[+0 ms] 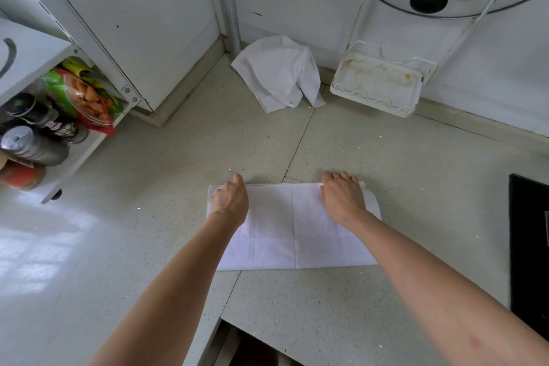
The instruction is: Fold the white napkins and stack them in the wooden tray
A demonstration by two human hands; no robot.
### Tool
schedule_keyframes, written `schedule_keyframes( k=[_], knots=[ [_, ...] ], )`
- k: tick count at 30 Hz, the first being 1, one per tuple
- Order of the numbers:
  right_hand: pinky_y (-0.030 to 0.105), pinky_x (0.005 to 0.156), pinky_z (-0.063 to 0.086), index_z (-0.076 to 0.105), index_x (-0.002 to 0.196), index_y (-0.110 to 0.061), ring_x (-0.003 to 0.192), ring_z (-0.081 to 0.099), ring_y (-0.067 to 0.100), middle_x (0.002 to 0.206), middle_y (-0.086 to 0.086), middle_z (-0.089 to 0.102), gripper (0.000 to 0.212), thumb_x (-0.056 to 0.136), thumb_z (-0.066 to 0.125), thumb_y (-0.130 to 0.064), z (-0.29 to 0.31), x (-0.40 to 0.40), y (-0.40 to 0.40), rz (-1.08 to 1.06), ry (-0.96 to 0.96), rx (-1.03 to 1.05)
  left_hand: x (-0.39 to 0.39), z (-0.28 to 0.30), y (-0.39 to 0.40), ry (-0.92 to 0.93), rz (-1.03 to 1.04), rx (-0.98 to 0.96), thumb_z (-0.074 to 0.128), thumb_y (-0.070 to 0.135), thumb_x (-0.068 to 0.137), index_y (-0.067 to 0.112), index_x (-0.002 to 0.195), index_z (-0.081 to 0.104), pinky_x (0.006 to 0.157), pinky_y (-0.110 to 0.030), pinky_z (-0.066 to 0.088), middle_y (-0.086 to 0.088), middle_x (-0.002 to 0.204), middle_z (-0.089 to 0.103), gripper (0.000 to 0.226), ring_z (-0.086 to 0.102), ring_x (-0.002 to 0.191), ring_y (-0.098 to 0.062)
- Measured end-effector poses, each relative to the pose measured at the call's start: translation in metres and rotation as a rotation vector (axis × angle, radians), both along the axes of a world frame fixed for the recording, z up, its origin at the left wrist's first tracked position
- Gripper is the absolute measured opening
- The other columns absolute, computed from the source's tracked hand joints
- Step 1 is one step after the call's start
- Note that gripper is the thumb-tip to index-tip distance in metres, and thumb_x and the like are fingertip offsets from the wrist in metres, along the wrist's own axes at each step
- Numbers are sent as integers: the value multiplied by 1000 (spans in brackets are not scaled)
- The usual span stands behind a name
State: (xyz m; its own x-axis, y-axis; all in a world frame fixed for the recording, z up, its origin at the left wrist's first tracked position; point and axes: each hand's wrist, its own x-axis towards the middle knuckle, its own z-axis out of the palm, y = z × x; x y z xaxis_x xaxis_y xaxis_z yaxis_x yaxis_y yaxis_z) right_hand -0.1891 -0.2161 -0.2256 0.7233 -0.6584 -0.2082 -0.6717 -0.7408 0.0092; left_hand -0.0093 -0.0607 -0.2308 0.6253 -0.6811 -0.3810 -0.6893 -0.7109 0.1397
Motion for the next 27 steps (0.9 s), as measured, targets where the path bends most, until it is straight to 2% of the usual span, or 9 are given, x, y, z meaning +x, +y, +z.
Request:
schedule_keyframes(
  k=[5, 11, 16, 20, 21, 22, 24, 27],
  knots=[
    [34, 91, 30, 50, 118, -9, 110, 50, 27, 116, 8, 61, 25, 97, 38, -13, 2, 3, -1, -1, 5, -3, 0, 2, -1, -10, 11, 7, 38, 2, 95, 6, 107, 36, 67, -36, 40, -18, 99, 60, 13, 60, 88, -35],
    [34, 90, 29, 50, 119, -9, 109, 49, 26, 115, 7, 61, 27, 95, 39, -13, 6, 5, -2, -8, 22, -7, -3, 4, -2, -48, 17, 21, 40, 0, 93, 6, 115, 35, 65, -35, 39, -15, 96, 60, 23, 50, 72, -27],
    [35, 88, 30, 52, 114, -8, 107, 51, 27, 111, 9, 62, 24, 92, 43, -11, 7, 6, -1, -21, 32, -2, 0, 2, -2, -86, -35, 67, 39, -3, 89, 5, 117, 42, 65, -35, 36, -13, 103, 57, 29, 47, 73, -24],
    [37, 90, 31, 54, 101, -8, 92, 54, 31, 97, 11, 59, 32, 73, 67, -4, 13, 6, 10, 45, -133, -207, -2, 3, -4, -57, -7, 54, 36, -1, 92, 5, 117, 39, 66, -35, 38, -14, 99, 59, 26, 48, 73, -26],
    [41, 96, 35, 54, 103, -7, 98, 55, 32, 102, 12, 60, 34, 73, 70, -7, 13, 4, 19, 54, -229, -239, -2, 5, -4, -42, 12, 44, 36, 0, 93, 6, 116, 38, 66, -35, 38, -15, 99, 60, 23, 50, 74, -27],
    [45, 103, 35, 55, 112, -6, 111, 54, 34, 115, 15, 59, 34, 80, 66, -13, 12, 2, 33, 61, -304, -206, -1, 5, -4, -34, 25, 34, 37, 1, 94, 6, 116, 38, 66, -36, 38, -15, 100, 60, 22, 52, 75, -28],
    [48, 113, 29, 49, 132, -5, 134, 40, 33, 141, 15, 47, 41, 96, 44, -24, 8, -5, 66, 59, -369, -77, -1, 5, -5, -45, 6, 43, 38, 0, 93, 5, 116, 43, 67, -36, 37, -14, 109, 57, 24, 53, 78, -28],
    [44, 117, 13, 32, 148, -11, 145, 19, 28, 156, 10, 24, 55, 101, 19, -38, -10, -19, 95, 84, -261, 75, -2, 11, -6, 9, 62, 21, 35, 4, 97, 2, 122, 39, 69, -36, 36, -18, 111, 58, 25, 57, 88, -33]
  ],
)
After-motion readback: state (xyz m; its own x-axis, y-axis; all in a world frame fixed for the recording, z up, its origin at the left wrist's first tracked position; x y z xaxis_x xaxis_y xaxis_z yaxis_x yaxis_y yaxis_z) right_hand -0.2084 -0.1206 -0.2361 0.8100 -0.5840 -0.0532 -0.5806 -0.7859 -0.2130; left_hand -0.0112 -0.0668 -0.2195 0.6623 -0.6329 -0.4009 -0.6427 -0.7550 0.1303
